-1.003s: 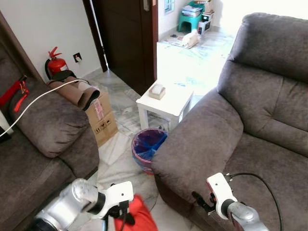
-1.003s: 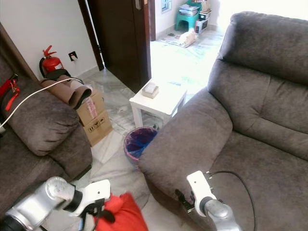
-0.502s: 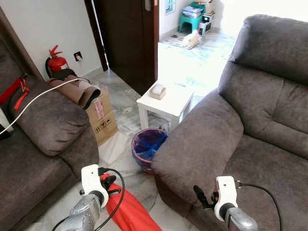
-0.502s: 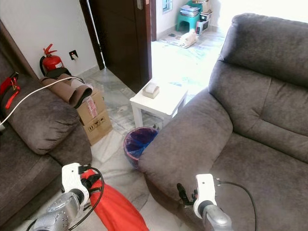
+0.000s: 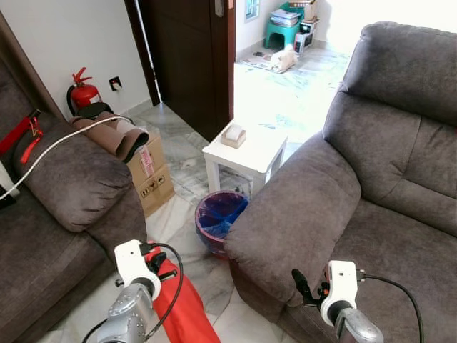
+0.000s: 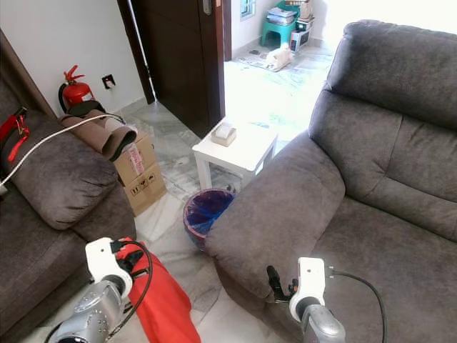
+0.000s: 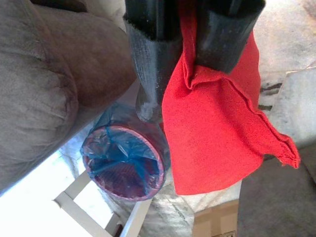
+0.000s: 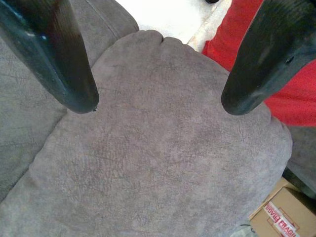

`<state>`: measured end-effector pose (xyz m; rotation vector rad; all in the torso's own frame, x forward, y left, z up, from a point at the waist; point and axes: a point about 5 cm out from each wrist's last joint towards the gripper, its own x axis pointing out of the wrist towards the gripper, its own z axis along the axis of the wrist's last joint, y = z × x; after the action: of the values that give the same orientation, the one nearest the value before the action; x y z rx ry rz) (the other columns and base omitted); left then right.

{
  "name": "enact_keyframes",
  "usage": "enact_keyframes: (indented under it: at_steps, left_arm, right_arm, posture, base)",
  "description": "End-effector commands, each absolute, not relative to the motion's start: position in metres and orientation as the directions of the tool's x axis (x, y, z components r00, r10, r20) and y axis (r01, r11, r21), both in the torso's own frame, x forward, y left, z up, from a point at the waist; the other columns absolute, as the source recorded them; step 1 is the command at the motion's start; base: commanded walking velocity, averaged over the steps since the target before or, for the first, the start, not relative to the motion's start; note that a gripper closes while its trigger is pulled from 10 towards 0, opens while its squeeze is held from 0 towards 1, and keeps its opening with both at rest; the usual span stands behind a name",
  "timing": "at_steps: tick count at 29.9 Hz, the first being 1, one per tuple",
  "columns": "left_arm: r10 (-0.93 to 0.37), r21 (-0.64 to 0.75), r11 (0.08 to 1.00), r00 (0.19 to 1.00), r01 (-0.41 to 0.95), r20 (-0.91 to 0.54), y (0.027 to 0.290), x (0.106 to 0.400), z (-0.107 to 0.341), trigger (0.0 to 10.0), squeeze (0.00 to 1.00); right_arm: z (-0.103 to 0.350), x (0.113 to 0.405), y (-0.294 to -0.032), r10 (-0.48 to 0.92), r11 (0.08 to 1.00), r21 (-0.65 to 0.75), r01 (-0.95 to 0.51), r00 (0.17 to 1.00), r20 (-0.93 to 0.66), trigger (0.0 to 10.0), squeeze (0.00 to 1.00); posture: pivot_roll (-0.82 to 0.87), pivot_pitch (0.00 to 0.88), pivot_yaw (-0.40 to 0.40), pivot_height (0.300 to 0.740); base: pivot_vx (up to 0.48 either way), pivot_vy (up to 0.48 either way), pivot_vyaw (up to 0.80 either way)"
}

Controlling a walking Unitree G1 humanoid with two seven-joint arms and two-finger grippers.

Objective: Move the pillow to the sofa from floor

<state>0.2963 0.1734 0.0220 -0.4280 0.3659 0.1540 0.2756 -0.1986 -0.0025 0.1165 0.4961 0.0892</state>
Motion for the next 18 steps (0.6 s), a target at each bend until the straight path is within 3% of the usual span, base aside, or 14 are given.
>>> enact_keyframes:
  at_steps: [1, 18]
  left_arm:
    - [0.087, -0.382, 0.903, 0.954, -0.198, -0.288, 0.1770, 0.3053, 0.0377, 10.0, 0.00]
    - [0.076, -0.387, 0.904, 0.959, -0.181, -0.273, 0.1758, 0.3072, 0.0394, 10.0, 0.00]
  right_arm:
    - [-0.0062, 0.2722, -0.2001, 0.109, 0.989, 0.140, -0.046, 0.870, -0.481, 10.0, 0.00]
    - [-0.0066, 0.2725, -0.1977, 0.123, 0.989, 0.129, -0.069, 0.867, -0.483, 10.0, 0.00]
  posture:
    - [0.01, 0.091, 0.061, 0.740]
    - [0.00, 0.089, 0.059, 0.740]
  base:
    - [0.000, 0.000, 0.00]
    - [0.000, 0.000, 0.00]
